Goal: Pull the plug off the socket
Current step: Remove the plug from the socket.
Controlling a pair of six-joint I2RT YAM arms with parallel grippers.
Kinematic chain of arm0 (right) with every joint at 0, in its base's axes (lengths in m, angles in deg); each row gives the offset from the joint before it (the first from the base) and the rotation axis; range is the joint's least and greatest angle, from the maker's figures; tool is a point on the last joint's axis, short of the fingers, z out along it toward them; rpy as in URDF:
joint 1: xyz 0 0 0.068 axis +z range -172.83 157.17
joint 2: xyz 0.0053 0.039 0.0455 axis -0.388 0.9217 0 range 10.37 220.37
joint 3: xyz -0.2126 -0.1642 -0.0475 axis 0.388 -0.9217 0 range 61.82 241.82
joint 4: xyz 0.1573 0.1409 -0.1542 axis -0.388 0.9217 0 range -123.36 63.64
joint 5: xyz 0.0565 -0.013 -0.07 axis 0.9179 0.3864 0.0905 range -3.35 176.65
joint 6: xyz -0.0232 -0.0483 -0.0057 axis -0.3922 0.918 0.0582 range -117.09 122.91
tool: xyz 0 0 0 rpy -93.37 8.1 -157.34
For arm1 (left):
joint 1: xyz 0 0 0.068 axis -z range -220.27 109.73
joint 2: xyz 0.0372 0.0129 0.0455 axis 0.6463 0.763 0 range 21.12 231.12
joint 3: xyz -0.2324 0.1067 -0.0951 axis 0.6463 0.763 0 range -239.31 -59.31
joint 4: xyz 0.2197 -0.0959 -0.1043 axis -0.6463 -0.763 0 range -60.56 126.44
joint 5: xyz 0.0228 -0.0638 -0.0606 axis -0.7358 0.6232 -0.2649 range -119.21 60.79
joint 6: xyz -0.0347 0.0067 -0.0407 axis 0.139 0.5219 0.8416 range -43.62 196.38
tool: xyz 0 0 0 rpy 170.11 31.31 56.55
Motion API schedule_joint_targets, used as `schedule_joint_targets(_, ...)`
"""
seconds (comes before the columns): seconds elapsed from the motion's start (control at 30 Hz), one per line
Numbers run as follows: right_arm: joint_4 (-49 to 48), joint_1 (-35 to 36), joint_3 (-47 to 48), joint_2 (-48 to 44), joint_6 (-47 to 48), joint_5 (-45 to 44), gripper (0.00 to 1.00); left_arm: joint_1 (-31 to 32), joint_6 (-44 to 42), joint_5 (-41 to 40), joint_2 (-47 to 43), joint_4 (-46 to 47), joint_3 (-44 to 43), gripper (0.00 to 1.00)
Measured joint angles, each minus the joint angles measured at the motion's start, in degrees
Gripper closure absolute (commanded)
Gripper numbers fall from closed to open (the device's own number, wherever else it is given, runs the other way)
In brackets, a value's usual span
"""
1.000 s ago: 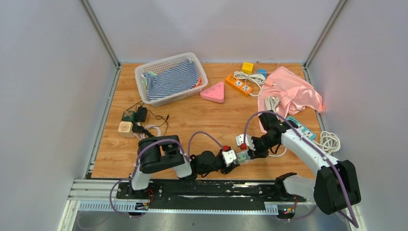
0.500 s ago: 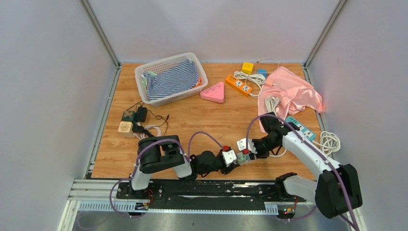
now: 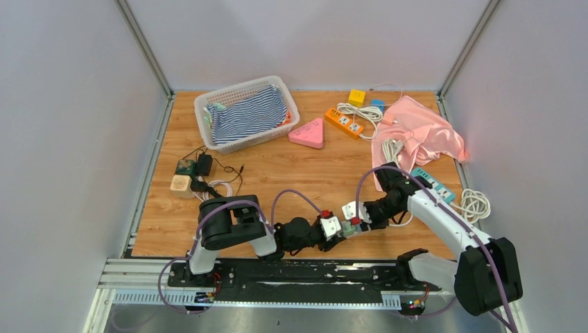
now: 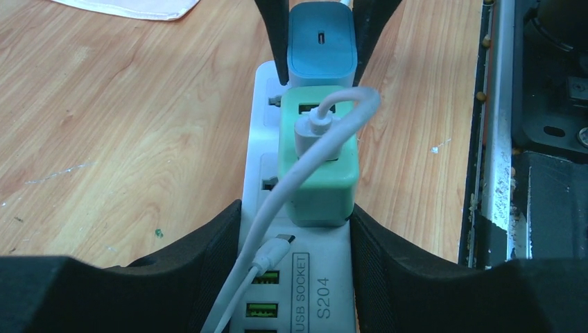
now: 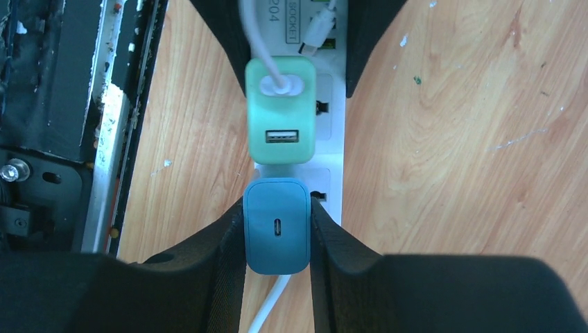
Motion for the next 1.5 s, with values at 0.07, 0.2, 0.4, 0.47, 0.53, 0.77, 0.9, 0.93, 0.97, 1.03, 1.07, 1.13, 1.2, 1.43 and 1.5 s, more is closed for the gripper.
schedule_joint_targets(0.07, 0.87, 0.00, -0.37, -1.01, 3.19, 0.04, 1.00, 0.02, 0.04, 0.20, 0.00, 0.02, -0.02, 1.00)
schedule_joint_targets(0.2, 0.81, 0.00, -0.35, -0.66, 2.27, -0.02, 1.00, 0.02, 0.11, 0.35, 0.04, -0.07, -0.11, 1.00)
schedule_joint_targets(0.4, -0.66, 0.00, 0.74, 1.27, -6.01, -0.42, 1.00, 0.02, 0.15, 0.42, 0.09, -0.02, -0.13, 1.00)
schedule_joint_targets(0.47, -0.63, 0.00, 0.74, 1.20, -6.21, -0.39, 1.00, 0.02, 0.15, 0.44, 0.09, -0.02, -0.13, 1.00)
schedule_joint_targets(0.53, -0.13, 0.00, 0.59, 0.81, -3.78, -0.09, 1.00, 0.02, 0.15, 0.46, 0.09, -0.02, -0.13, 1.00)
schedule_joint_targets(0.77, 1.49, 0.00, -0.68, -1.38, 3.52, 0.44, 1.00, 0.02, 0.15, 0.81, 0.09, 0.02, -0.13, 1.00)
schedule_joint_targets(0.9, -0.20, -0.04, 0.70, 1.09, -5.49, -0.07, 1.00, 0.02, 0.17, 0.83, 0.11, -0.04, -0.17, 1.00)
schedule_joint_targets(0.93, -0.20, -0.04, 1.14, 1.92, -7.08, -0.13, 1.00, 0.02, 0.17, 0.85, 0.11, -0.04, -0.17, 1.00)
schedule_joint_targets(0.97, -0.13, -0.04, 1.55, 2.58, -8.20, -0.22, 1.00, 0.02, 0.17, 0.85, 0.11, -0.04, -0.17, 1.00)
schedule_joint_targets(1.03, 0.04, -0.04, 1.75, 2.91, -8.57, -0.20, 1.00, 0.02, 0.17, 0.85, 0.11, -0.04, -0.17, 1.00)
schedule_joint_targets(1.07, 0.31, -0.04, 1.75, 2.78, -7.82, -0.13, 1.00, 0.02, 0.15, 0.87, 0.09, -0.04, -0.17, 1.00)
schedule_joint_targets(1.13, 0.85, -0.09, 1.51, 2.25, -4.70, 0.24, 1.00, 0.02, 0.17, 0.85, 0.11, -0.04, -0.17, 1.00)
schedule_joint_targets(1.2, 1.38, -0.11, 0.57, 0.70, -0.59, 0.68, 1.00, 0.02, 0.17, 0.90, 0.11, -0.04, -0.17, 1.00)
schedule_joint_targets(1.43, 2.69, -0.15, 0.52, 0.94, 2.32, 1.03, 1.00, 0.02, 0.15, 1.51, 0.11, -0.28, -0.33, 1.00)
schedule_joint_targets(1.5, 2.25, -0.20, 1.55, 2.69, -1.42, 0.92, 1.00, 0.02, 0.20, 1.49, 0.11, -0.33, -0.35, 1.00)
